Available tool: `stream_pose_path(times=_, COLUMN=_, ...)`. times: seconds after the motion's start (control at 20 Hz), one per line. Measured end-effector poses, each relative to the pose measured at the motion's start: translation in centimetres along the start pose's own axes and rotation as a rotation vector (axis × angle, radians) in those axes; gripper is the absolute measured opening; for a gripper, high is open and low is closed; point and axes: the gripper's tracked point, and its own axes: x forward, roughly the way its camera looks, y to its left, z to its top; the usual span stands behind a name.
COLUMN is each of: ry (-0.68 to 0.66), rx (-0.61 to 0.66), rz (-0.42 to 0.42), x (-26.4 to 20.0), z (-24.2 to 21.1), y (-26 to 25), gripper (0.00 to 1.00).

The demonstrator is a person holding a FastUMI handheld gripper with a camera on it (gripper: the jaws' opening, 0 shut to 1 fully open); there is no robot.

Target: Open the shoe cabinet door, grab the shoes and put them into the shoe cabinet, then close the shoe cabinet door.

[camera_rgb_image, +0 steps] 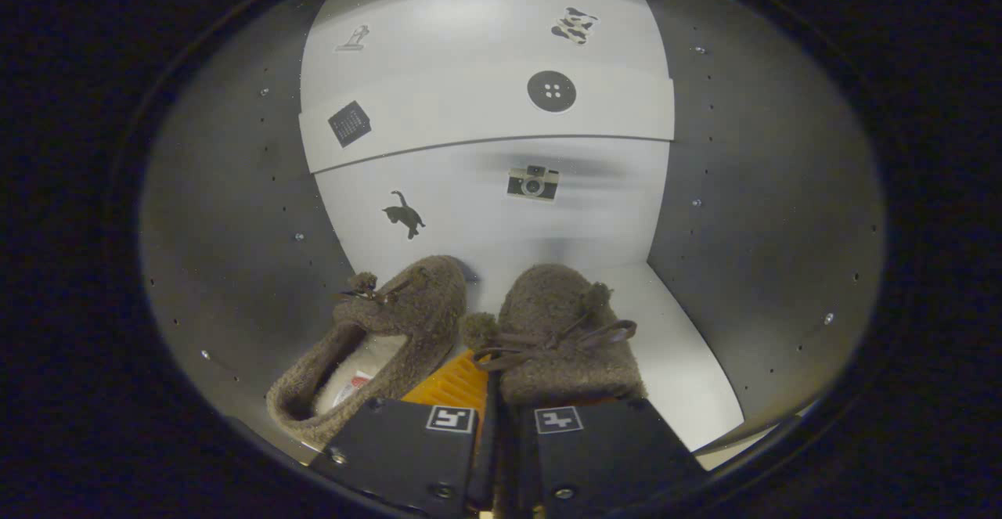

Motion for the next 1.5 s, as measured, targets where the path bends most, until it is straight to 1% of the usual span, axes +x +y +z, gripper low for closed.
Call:
stream_pose_path(times=0.05, ry=-0.002, rx=-0.003, rz=0.020, x=0.0, z=-0.1, y=0.5, gripper=0.31)
stream_pose_path(times=0.2, ry=-0.021, rx=-0.021, rz=0.013, x=-1.0, z=-0.1, y=0.8, gripper=0.53)
stream_pose_path(times=0.3, ry=-0.038, rx=-0.016, rz=0.019, x=-2.1, z=0.0, y=1.2, gripper=0.57)
stream_pose_path(times=0.5, ry=-0.077, rx=-0.050, rz=0.014, x=-4.1, z=-0.4, y=1.1, gripper=0.67)
stream_pose_path(times=0.75, ry=-0.167, rx=-0.081, rz=-0.007, x=-8.6, z=0.1, y=0.5, gripper=0.67)
stream_pose_path(times=0.8, ry=-0.190, rx=-0.078, rz=0.004, x=-10.0, z=0.2, y=0.8, gripper=0.67)
stream_pose_path(times=0.9, ry=-0.225, rx=-0.079, rz=0.032, x=-12.7, z=0.0, y=1.5, gripper=0.81)
stream_pose_path(times=1.0, ry=-0.258, rx=-0.084, rz=0.041, x=-15.9, z=-0.6, y=1.8, gripper=0.89)
stream_pose_path(times=1.1, ry=-0.288, rx=-0.094, rz=0.057, x=-19.4, z=-2.0, y=2.4, gripper=0.90)
stream_pose_path(times=1.15, ry=-0.303, rx=-0.100, rz=0.052, x=-21.1, z=-2.9, y=2.4, gripper=0.95)
stream_pose_path(times=1.2, ry=-0.321, rx=-0.105, rz=0.053, x=-22.9, z=-3.7, y=2.6, gripper=0.97)
stream_pose_path(times=1.3, ry=-0.351, rx=-0.099, rz=0.076, x=-26.6, z=-5.3, y=3.2, gripper=0.98)
stream_pose_path(times=1.4, ry=-0.381, rx=-0.108, rz=0.125, x=-30.8, z=-7.0, y=4.2, gripper=0.99)
stream_pose_path(times=1.5, ry=-0.405, rx=-0.130, rz=0.111, x=-34.6, z=-8.5, y=3.5, gripper=0.99)
